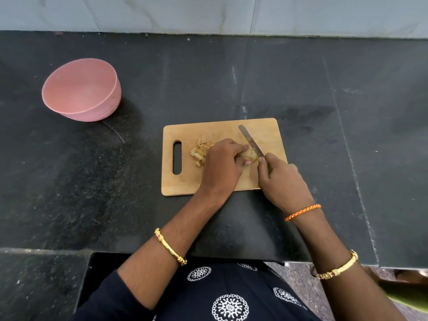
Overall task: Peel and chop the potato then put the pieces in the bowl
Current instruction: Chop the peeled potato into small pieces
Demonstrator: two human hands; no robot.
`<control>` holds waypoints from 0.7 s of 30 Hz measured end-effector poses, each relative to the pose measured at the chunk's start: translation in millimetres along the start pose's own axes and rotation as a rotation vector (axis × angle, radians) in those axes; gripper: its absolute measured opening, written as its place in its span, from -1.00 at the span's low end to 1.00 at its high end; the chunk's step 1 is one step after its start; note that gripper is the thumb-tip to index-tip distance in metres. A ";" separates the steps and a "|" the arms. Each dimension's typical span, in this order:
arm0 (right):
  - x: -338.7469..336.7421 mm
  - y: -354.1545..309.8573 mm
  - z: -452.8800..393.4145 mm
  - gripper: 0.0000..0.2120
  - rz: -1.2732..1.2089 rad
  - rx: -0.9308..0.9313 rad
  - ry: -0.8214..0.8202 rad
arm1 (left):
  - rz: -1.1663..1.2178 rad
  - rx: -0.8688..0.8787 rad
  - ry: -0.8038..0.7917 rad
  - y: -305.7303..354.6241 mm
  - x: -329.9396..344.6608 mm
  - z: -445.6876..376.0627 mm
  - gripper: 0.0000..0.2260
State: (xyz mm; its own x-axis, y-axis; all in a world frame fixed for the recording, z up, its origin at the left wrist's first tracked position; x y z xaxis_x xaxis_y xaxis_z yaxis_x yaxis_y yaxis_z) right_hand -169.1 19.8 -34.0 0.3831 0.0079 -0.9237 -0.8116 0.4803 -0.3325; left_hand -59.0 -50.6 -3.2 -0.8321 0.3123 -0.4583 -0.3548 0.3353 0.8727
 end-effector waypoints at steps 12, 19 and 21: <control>8.0 14.9 46.8 -0.77 0.178 0.080 -0.064 | 0.002 -0.007 0.062 1.2 -0.1 5.9 -0.74; -22.7 8.3 46.3 -0.74 -0.104 0.012 0.202 | 0.024 -0.030 0.054 -1.2 -6.0 1.3 -0.73; -22.2 -1.4 28.2 -0.74 -0.058 -0.006 0.188 | 0.047 -0.047 0.060 -3.6 -6.8 1.2 -0.74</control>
State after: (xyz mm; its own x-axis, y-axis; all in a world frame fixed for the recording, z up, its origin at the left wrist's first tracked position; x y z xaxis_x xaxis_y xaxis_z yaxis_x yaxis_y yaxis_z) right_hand -164.0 43.7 -7.6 0.3401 -0.1842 -0.9222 -0.7936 0.4699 -0.3866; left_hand -51.6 -52.9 -3.4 -0.8719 0.2721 -0.4072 -0.3334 0.2792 0.9005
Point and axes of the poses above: each hand's wrist, its own z-axis away from the middle knuckle, its own x-axis out of the palm, y = z × x, the point moved 10 cm from there along -z, towards the middle knuckle, and after that the axes turned 13 degrees about z, right-handed, at the moved point
